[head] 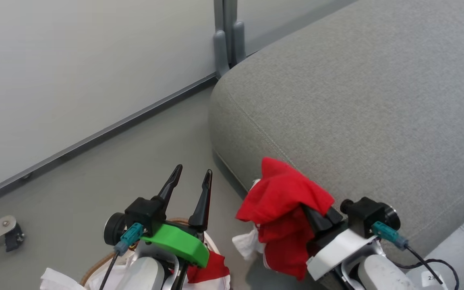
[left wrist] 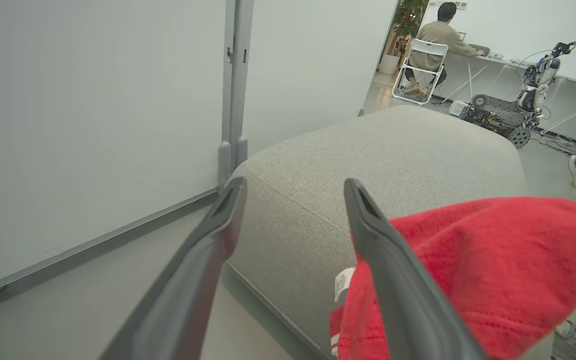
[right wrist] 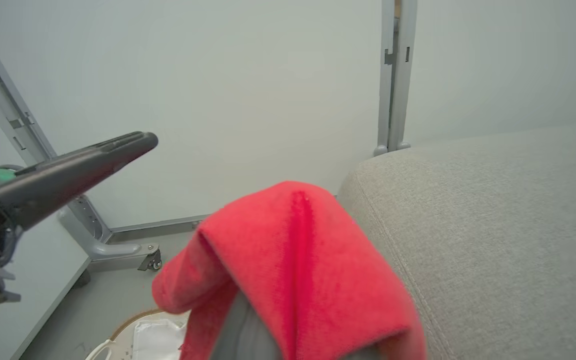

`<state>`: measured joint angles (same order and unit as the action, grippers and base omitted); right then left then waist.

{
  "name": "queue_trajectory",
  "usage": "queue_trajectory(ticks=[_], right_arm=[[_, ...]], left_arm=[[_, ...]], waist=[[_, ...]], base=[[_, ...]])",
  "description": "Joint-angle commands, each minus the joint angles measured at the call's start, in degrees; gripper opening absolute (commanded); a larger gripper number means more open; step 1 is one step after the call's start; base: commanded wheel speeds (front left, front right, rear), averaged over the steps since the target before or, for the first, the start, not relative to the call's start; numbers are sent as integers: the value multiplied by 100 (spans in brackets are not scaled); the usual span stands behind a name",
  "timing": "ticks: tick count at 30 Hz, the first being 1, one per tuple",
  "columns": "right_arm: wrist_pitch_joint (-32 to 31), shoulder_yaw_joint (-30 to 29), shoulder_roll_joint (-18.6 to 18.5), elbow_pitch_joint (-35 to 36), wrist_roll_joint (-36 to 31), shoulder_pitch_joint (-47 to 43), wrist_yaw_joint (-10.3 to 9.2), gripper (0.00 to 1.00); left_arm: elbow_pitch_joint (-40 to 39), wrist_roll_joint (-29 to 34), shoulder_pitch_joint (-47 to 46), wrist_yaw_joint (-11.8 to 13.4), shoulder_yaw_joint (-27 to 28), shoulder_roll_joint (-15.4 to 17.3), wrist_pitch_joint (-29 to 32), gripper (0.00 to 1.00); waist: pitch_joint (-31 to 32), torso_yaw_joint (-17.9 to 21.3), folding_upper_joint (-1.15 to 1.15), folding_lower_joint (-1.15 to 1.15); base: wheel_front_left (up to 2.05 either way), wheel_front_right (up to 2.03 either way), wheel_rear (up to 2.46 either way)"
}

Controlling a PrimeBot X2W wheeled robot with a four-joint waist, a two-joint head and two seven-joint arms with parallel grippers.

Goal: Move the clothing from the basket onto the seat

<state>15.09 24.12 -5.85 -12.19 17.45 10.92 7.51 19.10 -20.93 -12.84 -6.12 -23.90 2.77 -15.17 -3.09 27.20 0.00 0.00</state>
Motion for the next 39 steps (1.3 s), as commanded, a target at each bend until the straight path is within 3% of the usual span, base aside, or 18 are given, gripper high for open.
queue_trajectory(ticks=[1, 10, 17, 23, 29, 39], right_arm=[[11, -42, -72, 77, -73, 95, -4, 0], [11, -74, -863, 281, -253, 1296, -5, 0], [11, -306, -1664, 317, -469, 2894, -5, 0], [10, -663, -2136, -39, -627, 3974, -5, 0], [7, -1271, -2225, -854, -761, 4356, -6, 0], [7, -2103, -1739, -2439, -1030, 3797, -6, 0]], left_arm=[[22, 48, -28, -40, -14, 25, 3, 100], [35, 203, -207, -60, -183, 26, 3, 100], [62, 490, -616, -101, -309, 27, 3, 100], [121, 650, -1036, -137, -432, 28, 3, 100], [184, 729, -1392, -145, -635, 29, 3, 100], [298, 726, -1631, -147, -811, 130, 3, 100]], waist=[[-135, 255, 0, 0], [-589, 335, 0, 0], [-1314, 17, 0, 0], [-1920, -303, 0, 0], [-2467, -628, 0, 0], [-2919, -958, 0, 0]], base=[[0, 0, 0], [0, 0, 0], [0, 0, 0], [0, 0, 0], [0, 0, 0], [0, 0, 0]])
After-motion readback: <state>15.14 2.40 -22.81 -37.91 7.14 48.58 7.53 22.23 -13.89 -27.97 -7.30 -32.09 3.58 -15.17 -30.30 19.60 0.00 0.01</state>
